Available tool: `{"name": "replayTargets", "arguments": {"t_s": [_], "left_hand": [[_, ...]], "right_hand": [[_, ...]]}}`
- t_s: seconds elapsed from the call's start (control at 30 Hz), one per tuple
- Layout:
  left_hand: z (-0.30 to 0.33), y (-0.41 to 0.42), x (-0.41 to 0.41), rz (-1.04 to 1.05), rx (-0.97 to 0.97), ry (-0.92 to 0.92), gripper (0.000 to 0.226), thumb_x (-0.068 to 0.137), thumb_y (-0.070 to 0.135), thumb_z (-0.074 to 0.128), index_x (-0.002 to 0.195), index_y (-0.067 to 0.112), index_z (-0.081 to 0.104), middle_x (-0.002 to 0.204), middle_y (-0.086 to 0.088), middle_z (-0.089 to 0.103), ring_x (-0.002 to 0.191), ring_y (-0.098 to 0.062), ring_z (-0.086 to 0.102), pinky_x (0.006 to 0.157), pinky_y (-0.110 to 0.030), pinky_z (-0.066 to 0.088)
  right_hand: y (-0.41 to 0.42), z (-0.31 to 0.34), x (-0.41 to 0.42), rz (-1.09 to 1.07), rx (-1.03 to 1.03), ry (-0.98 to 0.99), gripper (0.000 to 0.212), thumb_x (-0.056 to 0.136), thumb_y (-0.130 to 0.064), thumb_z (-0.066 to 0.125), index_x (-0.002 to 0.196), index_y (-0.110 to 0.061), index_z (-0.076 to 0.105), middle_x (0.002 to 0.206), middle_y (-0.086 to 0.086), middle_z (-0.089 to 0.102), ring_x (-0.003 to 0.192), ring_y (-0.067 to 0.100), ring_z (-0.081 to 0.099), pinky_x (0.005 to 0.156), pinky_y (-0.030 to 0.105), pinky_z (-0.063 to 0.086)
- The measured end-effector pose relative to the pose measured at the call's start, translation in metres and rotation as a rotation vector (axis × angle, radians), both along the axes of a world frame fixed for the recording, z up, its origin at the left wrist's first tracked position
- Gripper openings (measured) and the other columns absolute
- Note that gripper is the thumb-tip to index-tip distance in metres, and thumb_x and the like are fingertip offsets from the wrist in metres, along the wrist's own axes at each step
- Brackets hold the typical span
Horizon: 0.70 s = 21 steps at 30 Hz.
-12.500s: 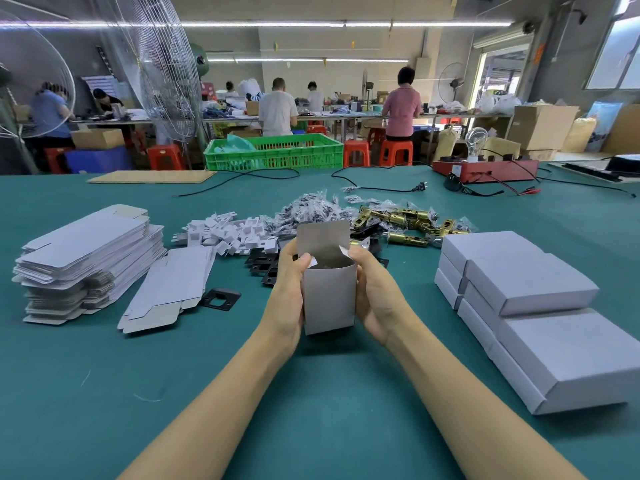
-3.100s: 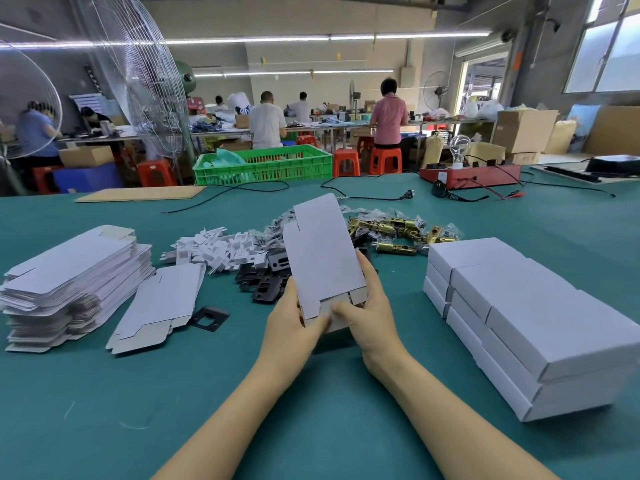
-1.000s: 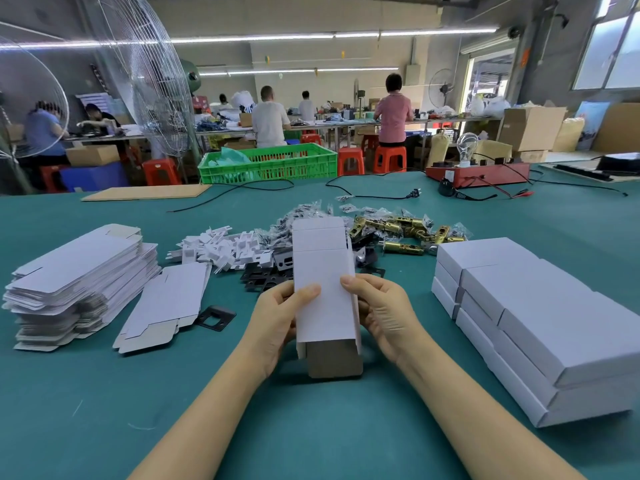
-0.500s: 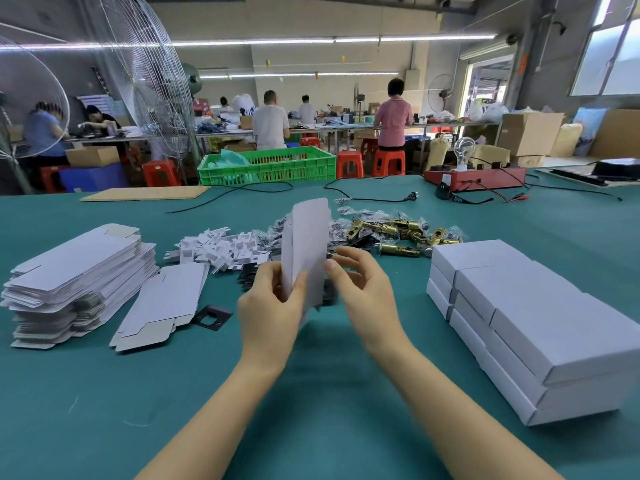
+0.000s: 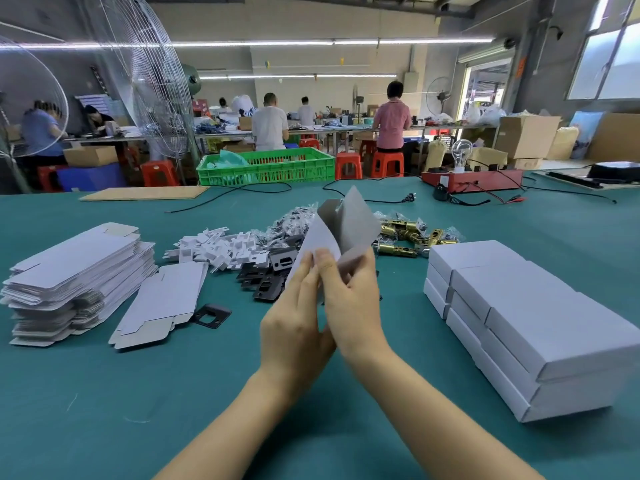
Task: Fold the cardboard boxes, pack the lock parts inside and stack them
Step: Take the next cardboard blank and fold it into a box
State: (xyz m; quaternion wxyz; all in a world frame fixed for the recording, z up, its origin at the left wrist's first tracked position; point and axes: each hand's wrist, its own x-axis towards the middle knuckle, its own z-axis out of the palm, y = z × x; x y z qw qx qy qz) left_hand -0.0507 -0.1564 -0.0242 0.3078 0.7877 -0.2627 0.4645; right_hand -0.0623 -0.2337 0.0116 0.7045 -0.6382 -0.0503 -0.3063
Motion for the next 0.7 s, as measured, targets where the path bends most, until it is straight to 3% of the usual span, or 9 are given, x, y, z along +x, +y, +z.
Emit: {"name": "replayTargets", "arguments": {"t_s": [0.13, 0.23, 0.3, 0.37, 0.47, 0.57, 0.7], "left_hand": [[-0.001, 0.0, 0.006, -0.103, -0.108, 0.065, 0.039, 0.092, 0.026, 0.052, 0.114, -0.004, 0.065, 0.127, -0.016, 0.064, 0.118, -0.025, 0.062, 0.093, -0.03, 0.05], [0.002, 0.003, 0.013, -0.094, -0.222, 0.152, 0.042, 0.093, 0.032, 0.054, 0.118, -0.001, 0.06, 0.123, -0.012, 0.061, 0.116, -0.028, 0.057, 0.098, -0.042, 0.046], [0.006, 0.006, 0.014, -0.081, -0.312, 0.321, 0.049, 0.094, 0.043, 0.06, 0.128, 0.008, 0.053, 0.126, -0.002, 0.056, 0.119, -0.019, 0.052, 0.1, -0.035, 0.043], [0.013, 0.011, 0.017, -0.251, -0.408, 0.581, 0.056, 0.087, 0.052, 0.059, 0.132, 0.02, 0.049, 0.126, 0.009, 0.059, 0.12, -0.006, 0.053, 0.099, -0.023, 0.042], [0.015, 0.018, 0.023, -0.571, -0.464, 0.836, 0.04, 0.083, 0.046, 0.06, 0.114, 0.02, 0.062, 0.102, 0.01, 0.073, 0.098, -0.003, 0.066, 0.081, -0.018, 0.052], [0.016, 0.017, 0.023, -0.613, -0.471, 0.864, 0.04, 0.081, 0.048, 0.06, 0.102, 0.014, 0.061, 0.092, 0.005, 0.072, 0.083, -0.004, 0.066, 0.072, -0.023, 0.054], [0.012, 0.013, 0.019, -0.548, -0.515, 0.84, 0.037, 0.08, 0.048, 0.059, 0.098, 0.016, 0.058, 0.092, 0.0, 0.069, 0.081, -0.006, 0.063, 0.073, -0.027, 0.052]], "right_hand": [[-0.028, 0.008, 0.01, 0.033, -0.043, 0.064, 0.034, 0.09, -0.028, 0.066, 0.073, -0.016, 0.039, 0.052, -0.018, 0.041, 0.052, 0.001, 0.038, 0.055, 0.016, 0.037], [-0.052, 0.015, 0.016, 0.15, -0.114, 0.141, 0.032, 0.088, -0.026, 0.068, 0.082, -0.003, 0.046, 0.071, 0.002, 0.045, 0.067, 0.013, 0.044, 0.067, 0.03, 0.039], [-0.066, 0.021, 0.016, 0.241, -0.135, 0.173, 0.028, 0.089, -0.02, 0.066, 0.099, 0.002, 0.052, 0.085, 0.01, 0.057, 0.078, 0.019, 0.055, 0.073, 0.031, 0.044], [-0.076, 0.025, 0.015, 0.349, -0.141, 0.179, 0.017, 0.091, -0.014, 0.063, 0.106, -0.012, 0.058, 0.095, 0.0, 0.071, 0.086, 0.013, 0.066, 0.071, 0.026, 0.052], [-0.082, 0.028, 0.011, 0.449, -0.203, 0.226, 0.025, 0.091, -0.013, 0.061, 0.115, -0.019, 0.057, 0.106, -0.003, 0.072, 0.098, 0.017, 0.068, 0.083, 0.034, 0.058], [-0.081, 0.028, 0.01, 0.467, -0.207, 0.265, 0.029, 0.091, -0.015, 0.061, 0.119, -0.019, 0.055, 0.112, 0.001, 0.07, 0.102, 0.021, 0.067, 0.089, 0.041, 0.055], [-0.071, 0.022, 0.013, 0.416, -0.13, 0.234, 0.021, 0.09, -0.02, 0.062, 0.111, -0.018, 0.06, 0.102, -0.003, 0.072, 0.091, 0.014, 0.068, 0.076, 0.031, 0.056]]}}
